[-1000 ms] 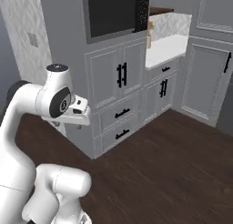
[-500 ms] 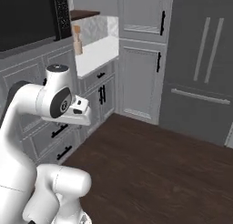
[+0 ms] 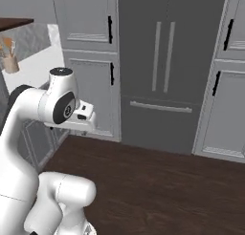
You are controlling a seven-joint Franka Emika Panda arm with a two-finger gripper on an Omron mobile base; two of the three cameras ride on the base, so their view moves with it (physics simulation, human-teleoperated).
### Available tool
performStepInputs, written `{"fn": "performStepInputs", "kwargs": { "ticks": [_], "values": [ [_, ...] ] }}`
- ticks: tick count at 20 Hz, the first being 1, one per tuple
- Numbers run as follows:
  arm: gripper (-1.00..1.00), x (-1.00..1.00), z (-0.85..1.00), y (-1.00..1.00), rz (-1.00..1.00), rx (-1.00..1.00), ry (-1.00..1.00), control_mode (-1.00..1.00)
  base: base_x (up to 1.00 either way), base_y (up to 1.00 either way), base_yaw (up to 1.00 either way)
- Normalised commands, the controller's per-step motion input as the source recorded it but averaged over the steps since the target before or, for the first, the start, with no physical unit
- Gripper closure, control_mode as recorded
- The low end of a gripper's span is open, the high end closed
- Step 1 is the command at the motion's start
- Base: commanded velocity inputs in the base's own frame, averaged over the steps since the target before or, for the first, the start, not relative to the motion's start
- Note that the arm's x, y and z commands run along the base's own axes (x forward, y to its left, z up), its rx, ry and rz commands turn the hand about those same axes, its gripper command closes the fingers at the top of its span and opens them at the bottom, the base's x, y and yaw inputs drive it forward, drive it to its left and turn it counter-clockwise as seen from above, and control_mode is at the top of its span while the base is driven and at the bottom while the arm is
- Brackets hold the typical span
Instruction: Navigate to the fridge.
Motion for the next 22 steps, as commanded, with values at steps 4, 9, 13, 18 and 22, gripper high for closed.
{"fn": "performStepInputs", "kwargs": {
  "ticks": [4, 9, 13, 18, 22],
  "values": [
    [-1.0, 0.0, 0.0, 0.0, 0.0, 0.0, 0.0, 1.0, 1.0, -0.29, -0.36],
    [-1.0, 0.0, 0.0, 0.0, 0.0, 0.0, 0.0, 1.0, 1.0, -0.24, -0.21],
    [-1.0, 0.0, 0.0, 0.0, 0.0, 0.0, 0.0, 1.0, 1.0, -0.3, -0.09],
    [-1.0, 0.0, 0.0, 0.0, 0.0, 0.0, 0.0, 1.0, 0.99, -0.39, -0.01],
    [-1.0, 0.0, 0.0, 0.0, 0.0, 0.0, 0.0, 1.0, 0.8, -0.5, 0.0]
  ]
}}
